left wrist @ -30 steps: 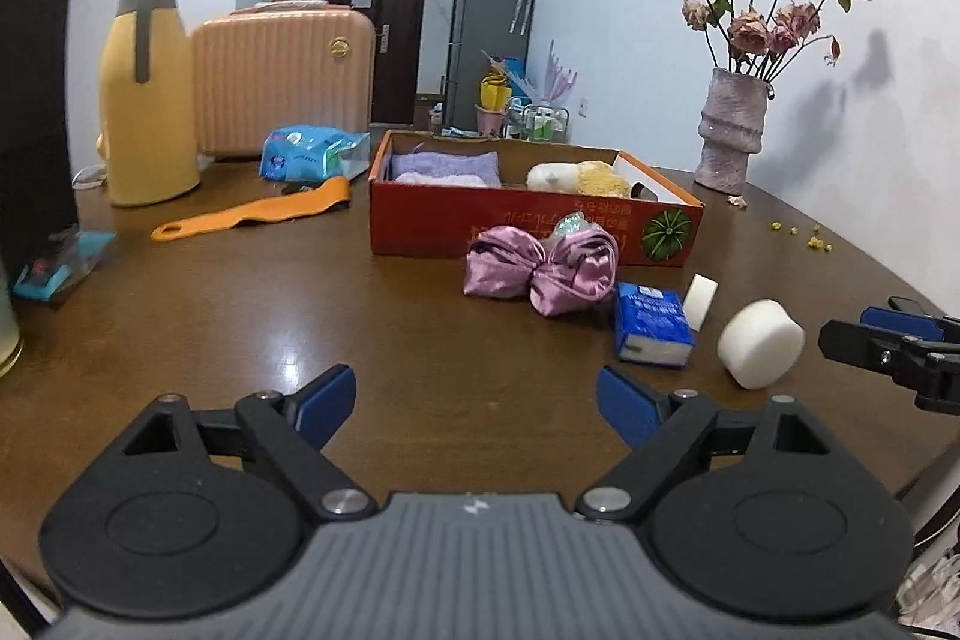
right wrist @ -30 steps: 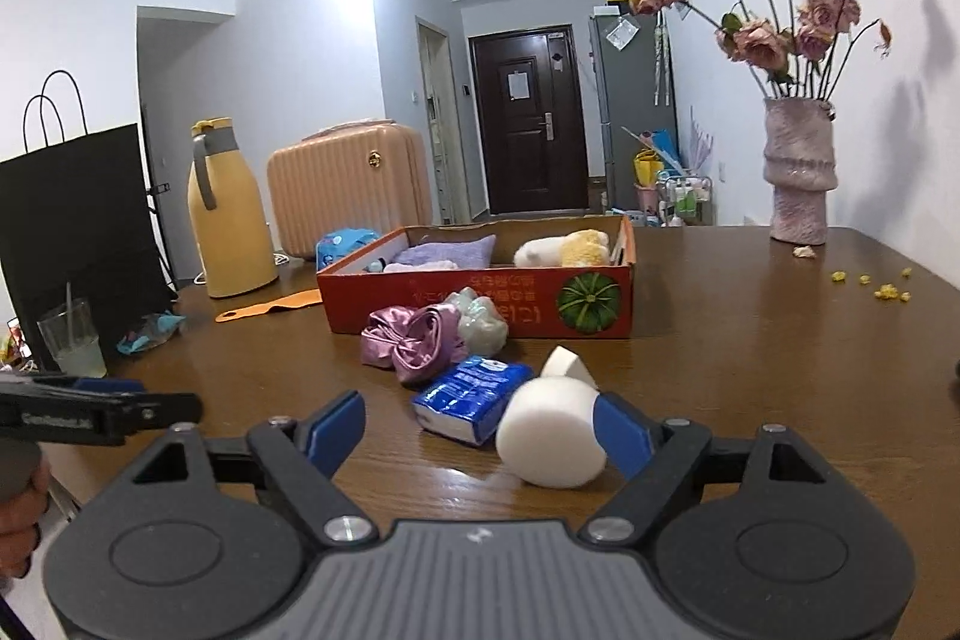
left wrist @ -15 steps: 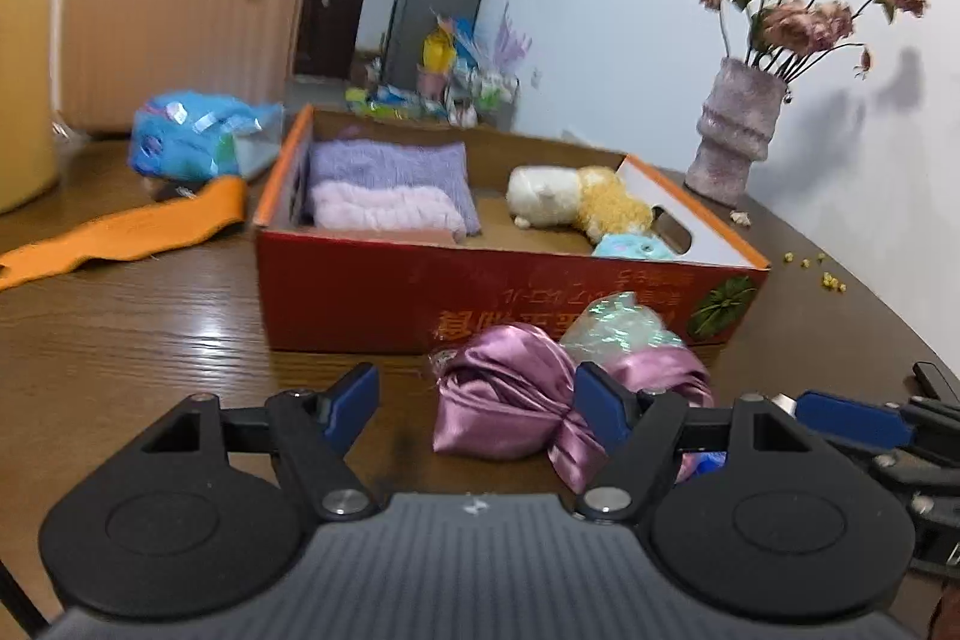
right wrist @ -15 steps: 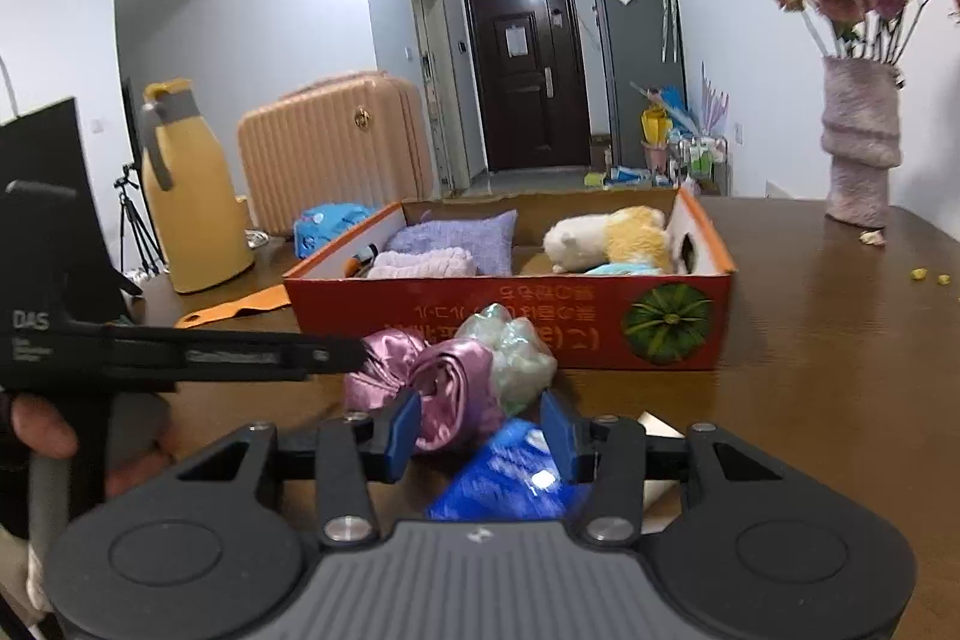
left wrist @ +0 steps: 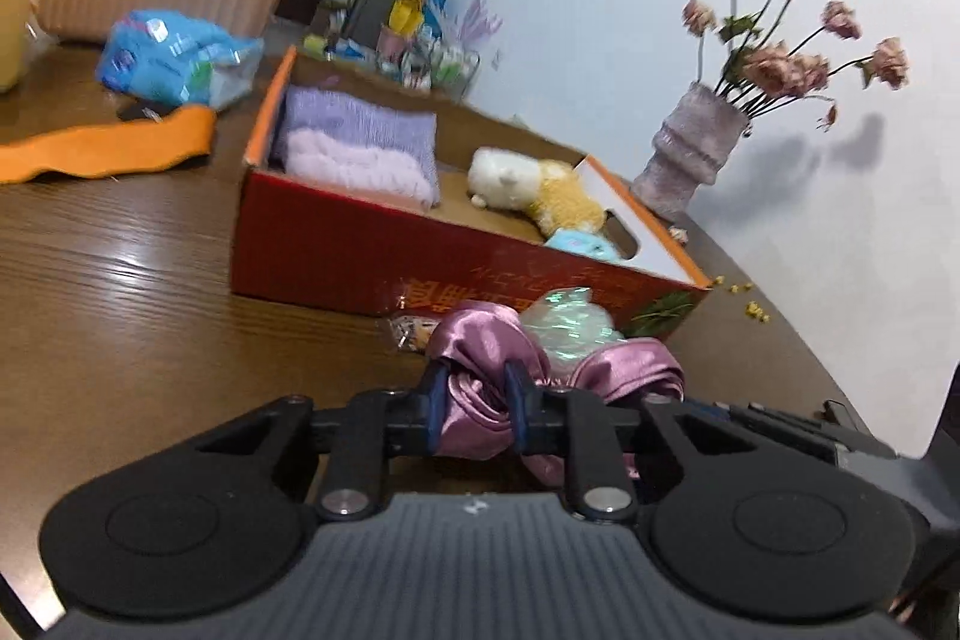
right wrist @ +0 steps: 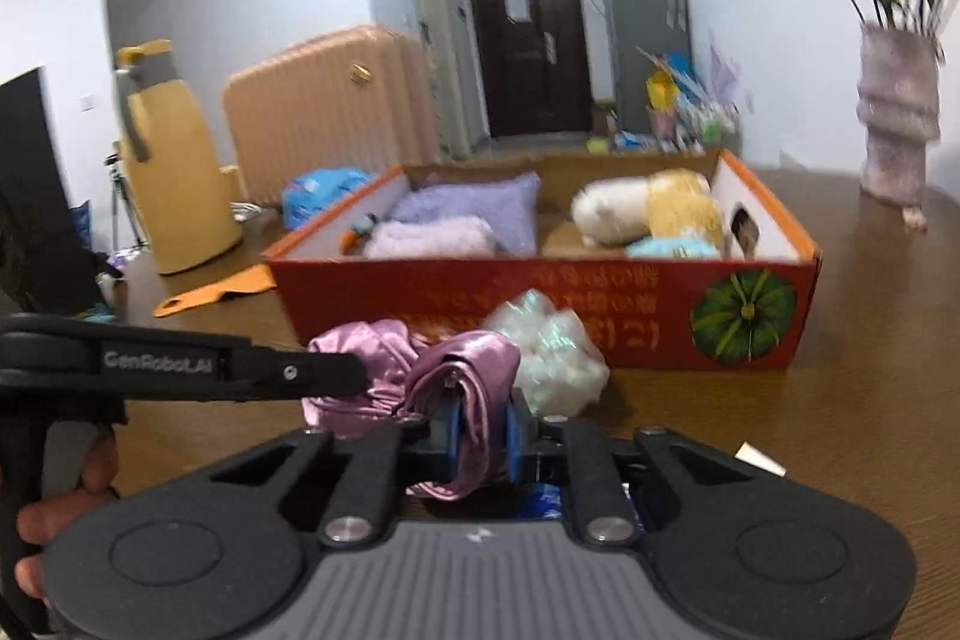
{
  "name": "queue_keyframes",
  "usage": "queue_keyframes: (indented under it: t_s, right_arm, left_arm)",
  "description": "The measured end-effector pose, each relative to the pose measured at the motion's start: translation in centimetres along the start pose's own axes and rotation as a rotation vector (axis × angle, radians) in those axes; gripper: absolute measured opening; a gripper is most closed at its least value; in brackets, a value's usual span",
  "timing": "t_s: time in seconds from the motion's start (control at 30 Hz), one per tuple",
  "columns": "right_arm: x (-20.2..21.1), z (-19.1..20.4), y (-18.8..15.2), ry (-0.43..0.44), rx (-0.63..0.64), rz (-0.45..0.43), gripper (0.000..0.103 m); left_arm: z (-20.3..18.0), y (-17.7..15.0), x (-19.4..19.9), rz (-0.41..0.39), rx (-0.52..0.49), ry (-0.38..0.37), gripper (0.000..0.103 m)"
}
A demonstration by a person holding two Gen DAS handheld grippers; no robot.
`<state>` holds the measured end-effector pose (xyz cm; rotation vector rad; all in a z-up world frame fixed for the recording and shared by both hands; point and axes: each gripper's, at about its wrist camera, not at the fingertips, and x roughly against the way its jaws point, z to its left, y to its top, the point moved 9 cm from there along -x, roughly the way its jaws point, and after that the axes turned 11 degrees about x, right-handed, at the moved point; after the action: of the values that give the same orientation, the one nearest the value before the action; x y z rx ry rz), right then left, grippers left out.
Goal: Organize soft objects
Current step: 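Close both tools on the pink satin bow scrunchie, then carry the pink satin bow with both tools into the box and release it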
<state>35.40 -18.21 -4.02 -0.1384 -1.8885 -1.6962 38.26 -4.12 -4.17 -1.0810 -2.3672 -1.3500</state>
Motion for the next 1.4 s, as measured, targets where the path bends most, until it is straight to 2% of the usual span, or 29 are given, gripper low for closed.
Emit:
queue_keyframes:
  t_s: [0.1,0.2,0.27,0.33,0.4,0.43,0.47,0.5,0.57,0.67,0.8,0.83,0.9,0.93,0.97,1.0,1.07,1.13,1.2,1.23,1.3,1.37,1.4]
  right_arm:
    - [3.2,1.5,0.4,0.039,0.053,-0.049,0.014]
    - [6.3,3.0,-0.9,0.083,0.086,-0.051,0.014]
    - [7.8,3.5,-2.5,0.101,0.089,-0.048,0.014]
    - [8.3,3.8,-4.4,0.103,0.079,-0.015,0.014]
    - [8.6,3.9,-6.0,0.099,0.079,0.021,0.021]
    - [9.0,3.9,-6.5,0.088,0.088,0.025,0.025]
    - [9.7,3.7,-6.7,0.091,0.08,0.023,0.033]
    - [10.4,3.3,-6.8,0.112,0.047,0.014,0.034]
    - [11.9,2.3,-6.2,0.155,-0.035,-0.016,0.034]
    - [13.6,1.7,-4.6,0.157,-0.077,-0.087,0.036]
    - [11.5,1.9,-3.6,0.132,-0.101,-0.082,0.035]
    - [10.5,2.1,-4.0,0.121,-0.091,-0.058,0.035]
    - [9.3,2.6,-5.0,0.101,-0.07,-0.006,0.034]
    - [9.1,3.0,-5.6,0.095,-0.057,0.007,0.034]
    - [9.1,3.2,-6.2,0.094,-0.05,0.011,0.034]
    - [9.2,3.4,-6.6,0.096,-0.046,0.012,0.034]
    - [9.5,3.3,-7.3,0.095,-0.058,0.008,0.034]
    - [9.8,3.1,-7.7,0.096,-0.073,0.007,0.034]
    - [10.0,3.1,-8.0,0.101,-0.078,0.011,0.034]
    - [10.0,3.0,-8.2,0.106,-0.083,0.014,0.034]
    - [9.8,2.8,-8.7,0.118,-0.102,0.025,0.034]
    - [9.5,2.6,-9.0,0.131,-0.121,0.037,0.031]
    - [9.4,2.6,-9.0,0.14,-0.124,0.039,0.02]
  left_arm:
    - [-0.9,-1.6,4.2,-0.046,0.007,-0.009,0.021]
    - [-1.3,-4.4,7.3,-0.059,0.015,-0.011,0.021]
    - [-1.2,-6.8,8.4,-0.054,-0.003,-0.001,0.021]
    - [-1.0,-9.0,8.4,-0.017,0.003,0.017,0.021]
    - [-0.9,-10.6,8.6,-0.003,0.0,0.042,0.02]
    - [-1.0,-11.0,8.9,-0.008,-0.016,0.049,0.02]
    - [-1.2,-11.2,9.2,-0.019,-0.037,0.062,0.02]
    - [-1.2,-11.4,9.5,-0.032,-0.057,0.08,0.02]
    - [-1.5,-11.6,9.7,-0.039,-0.087,0.094,0.02]
    - [-2.1,-11.8,9.8,-0.042,-0.115,0.085,0.02]
    - [-2.0,-12.0,9.7,-0.035,-0.118,0.084,0.021]
    - [-1.9,-12.0,9.8,-0.029,-0.112,0.084,0.022]
    - [-2.0,-12.0,10.3,-0.01,-0.099,0.06,0.036]
    - [-2.2,-11.7,10.9,-0.008,-0.067,0.026,0.05]
    - [-2.4,-11.2,11.4,-0.01,-0.024,-0.01,0.06]
    - [-2.5,-10.6,11.8,-0.019,0.014,-0.035,0.061]
    - [-2.7,-9.9,11.4,-0.038,0.0,-0.019,0.06]
    - [-2.6,-10.2,10.2,-0.009,-0.048,0.035,0.059]
    - [-2.6,-11.2,9.1,0.05,-0.062,0.042,0.051]
    - [-2.4,-11.7,8.5,0.076,-0.059,0.049,0.041]
    - [-2.1,-12.3,8.2,0.079,-0.046,0.046,0.037]
    - [-2.0,-12.2,8.3,0.079,-0.038,0.03,0.031]
    - [-2.0,-12.1,8.4,0.08,-0.032,0.021,0.03]
